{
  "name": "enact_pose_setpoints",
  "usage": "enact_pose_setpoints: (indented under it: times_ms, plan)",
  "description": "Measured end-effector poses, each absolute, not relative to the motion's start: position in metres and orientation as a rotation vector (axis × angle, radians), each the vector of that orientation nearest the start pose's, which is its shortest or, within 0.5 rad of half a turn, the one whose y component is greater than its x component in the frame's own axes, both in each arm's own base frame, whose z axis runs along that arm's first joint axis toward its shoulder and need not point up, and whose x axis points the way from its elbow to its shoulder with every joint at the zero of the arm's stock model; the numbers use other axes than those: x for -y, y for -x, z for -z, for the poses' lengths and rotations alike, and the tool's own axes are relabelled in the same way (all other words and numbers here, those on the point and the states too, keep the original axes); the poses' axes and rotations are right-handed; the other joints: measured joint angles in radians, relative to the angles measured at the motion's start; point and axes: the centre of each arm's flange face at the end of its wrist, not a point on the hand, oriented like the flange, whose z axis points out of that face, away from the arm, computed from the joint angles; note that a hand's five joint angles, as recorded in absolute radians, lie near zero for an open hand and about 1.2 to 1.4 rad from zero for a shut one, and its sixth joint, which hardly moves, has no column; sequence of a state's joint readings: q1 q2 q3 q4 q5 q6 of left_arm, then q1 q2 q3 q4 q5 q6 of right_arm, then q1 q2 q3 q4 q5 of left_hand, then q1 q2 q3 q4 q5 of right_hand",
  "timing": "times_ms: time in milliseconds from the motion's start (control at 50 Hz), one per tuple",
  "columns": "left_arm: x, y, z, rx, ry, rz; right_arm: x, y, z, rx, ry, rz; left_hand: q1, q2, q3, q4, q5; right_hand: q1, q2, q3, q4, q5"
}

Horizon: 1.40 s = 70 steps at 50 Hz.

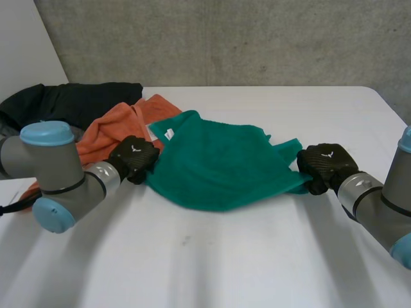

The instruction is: Fold the laundry.

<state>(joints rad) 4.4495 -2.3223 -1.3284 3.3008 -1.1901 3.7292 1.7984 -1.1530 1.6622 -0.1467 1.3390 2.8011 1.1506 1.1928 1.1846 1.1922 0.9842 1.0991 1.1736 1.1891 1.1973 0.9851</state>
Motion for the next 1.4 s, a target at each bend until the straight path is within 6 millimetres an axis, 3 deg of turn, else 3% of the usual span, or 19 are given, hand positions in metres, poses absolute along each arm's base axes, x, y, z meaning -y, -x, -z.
enact_pose_setpoints:
  times_ms: [80,160,240,320,400,420,520,620,660,720,800,840,920,1000,1060,1200,1280,1360,1400]
  plan:
    - [0.346,0.258,-0.125,-2.270,-1.364,1.832,0.296,-0.222,-0.167,-2.329,0.884,1.706,0.000,0.001,0.000,0.000,0.000,0.000,0.000,0.000,0.000,0.000]
    - [0.333,0.246,-0.153,-2.276,-1.307,1.769,0.294,-0.217,-0.187,-2.360,0.914,1.673,0.000,0.001,0.001,0.000,0.000,0.000,0.000,0.000,0.000,0.000]
    - [0.308,0.234,-0.195,-2.240,-1.263,1.774,0.287,-0.213,-0.212,-2.382,0.996,1.636,0.000,0.002,0.002,0.000,0.000,0.000,0.000,0.000,0.000,0.000]
    - [0.263,0.221,-0.241,-2.169,-1.228,1.789,0.267,-0.205,-0.243,-2.419,1.211,1.545,0.000,0.003,0.002,0.001,0.000,0.000,0.000,0.000,0.000,0.000]
    - [0.230,0.215,-0.256,-2.124,-1.276,1.733,0.248,-0.198,-0.256,-2.443,1.423,1.411,0.000,0.003,0.004,0.004,0.000,0.000,0.000,0.000,0.000,0.000]
    - [0.215,0.213,-0.258,-2.103,-1.331,1.675,0.236,-0.194,-0.262,-2.438,1.579,1.302,0.000,0.004,0.004,0.004,0.000,0.000,0.000,0.000,0.000,0.000]
    - [0.201,0.213,-0.250,-2.085,-1.465,1.525,0.226,-0.192,-0.261,-2.388,1.814,1.141,0.000,0.004,0.004,0.004,0.000,0.000,0.000,0.000,0.000,0.000]
    - [0.218,0.221,-0.232,-2.089,-1.516,1.447,0.242,-0.197,-0.248,-2.385,1.873,1.153,0.000,0.004,0.004,0.004,0.000,0.000,0.000,0.000,0.000,0.000]
    - [0.242,0.229,-0.229,-2.061,-1.483,1.478,0.264,-0.200,-0.245,-2.406,1.852,1.276,0.000,0.004,0.004,0.004,0.000,0.000,0.000,0.000,0.000,0.000]
    - [0.276,0.240,-0.242,-1.973,-1.383,1.605,0.291,-0.204,-0.252,-2.417,1.791,1.488,0.000,0.004,0.005,0.005,0.000,0.004,0.000,0.000,0.000,0.007]
    - [0.325,0.256,-0.296,-1.754,-1.134,1.931,0.335,-0.208,-0.288,-2.353,1.550,1.974,0.000,0.004,0.005,0.005,0.000,0.009,0.000,0.000,0.000,0.031]
    - [0.343,0.261,-0.339,-1.605,-0.959,2.152,0.355,-0.209,-0.318,-2.235,1.322,2.276,0.000,0.004,0.005,0.005,0.000,0.009,0.000,0.000,0.000,0.031]
    - [0.352,0.261,-0.404,-1.387,-0.710,2.472,0.371,-0.207,-0.370,-1.934,0.967,2.652,0.000,0.004,0.005,0.005,0.000,0.009,0.000,0.000,0.000,0.032]
    - [0.351,0.259,-0.430,-1.318,-0.603,2.626,0.370,-0.202,-0.403,-1.691,0.779,2.829,0.000,0.004,0.005,0.005,0.005,0.009,0.000,0.000,0.000,0.041]
    - [0.351,0.258,-0.421,-1.382,-0.607,2.617,0.368,-0.200,-0.405,-1.650,0.759,2.840,0.000,0.004,0.005,0.005,0.010,0.009,0.000,0.000,0.000,0.044]
    - [0.353,0.246,-0.355,-1.650,-0.691,2.388,0.367,-0.201,-0.368,-1.788,0.835,2.697,0.000,0.004,0.005,0.005,0.010,0.009,0.000,0.000,0.000,0.043]
    - [0.340,0.236,-0.307,-1.798,-0.755,2.240,0.365,-0.198,-0.329,-1.941,0.889,2.545,0.000,0.005,0.005,0.005,0.010,0.009,0.000,0.000,0.000,0.044]
    - [0.324,0.234,-0.274,-1.897,-0.823,2.155,0.359,-0.196,-0.295,-2.055,0.936,2.400,0.000,0.005,0.005,0.005,0.010,0.009,0.000,0.000,0.000,0.044]
    - [0.310,0.234,-0.251,-1.969,-0.885,2.097,0.351,-0.194,-0.270,-2.138,0.977,2.277,0.000,0.005,0.005,0.005,0.013,0.014,0.000,0.000,0.000,0.044]
